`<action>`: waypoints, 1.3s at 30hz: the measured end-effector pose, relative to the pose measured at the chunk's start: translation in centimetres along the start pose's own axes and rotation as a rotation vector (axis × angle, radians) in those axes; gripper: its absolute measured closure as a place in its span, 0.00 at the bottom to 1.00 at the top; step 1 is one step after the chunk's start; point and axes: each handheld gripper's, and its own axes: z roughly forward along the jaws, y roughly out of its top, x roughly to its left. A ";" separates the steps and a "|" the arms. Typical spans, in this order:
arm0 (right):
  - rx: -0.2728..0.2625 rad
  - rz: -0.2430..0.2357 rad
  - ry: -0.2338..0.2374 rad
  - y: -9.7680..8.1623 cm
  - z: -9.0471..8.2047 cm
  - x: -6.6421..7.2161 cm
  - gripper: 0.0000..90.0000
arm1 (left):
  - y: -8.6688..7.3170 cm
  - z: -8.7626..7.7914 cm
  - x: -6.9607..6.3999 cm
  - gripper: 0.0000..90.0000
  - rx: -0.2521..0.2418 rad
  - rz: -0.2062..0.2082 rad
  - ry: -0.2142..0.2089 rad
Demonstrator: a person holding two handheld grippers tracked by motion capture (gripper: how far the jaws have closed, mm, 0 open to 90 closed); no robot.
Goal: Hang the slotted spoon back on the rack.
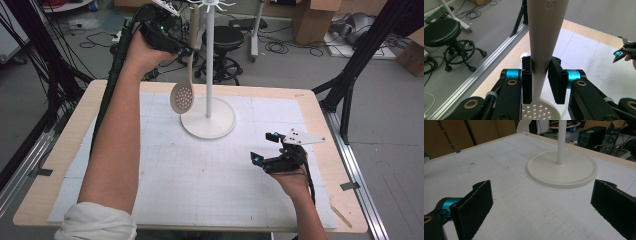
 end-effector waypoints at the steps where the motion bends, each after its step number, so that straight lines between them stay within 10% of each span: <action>1: 0.002 0.000 -0.001 0.0 0.0 0.0 0.03 | 0.0 0.0 0.1 0.83 0.000 0.002 0.001; 11: 0.004 0.000 0.007 -0.1 0.1 0.1 0.03 | -0.9 -0.8 0.1 0.64 -0.030 -0.007 0.025; 22: 0.002 -0.006 0.009 0.0 0.1 0.2 0.03 | -1.5 -2.5 -1.1 0.51 -0.104 0.006 -0.043; 39: 0.000 -0.020 0.011 0.3 0.0 0.6 0.03 | -6.8 -4.3 -1.6 0.43 -0.203 -0.048 -0.136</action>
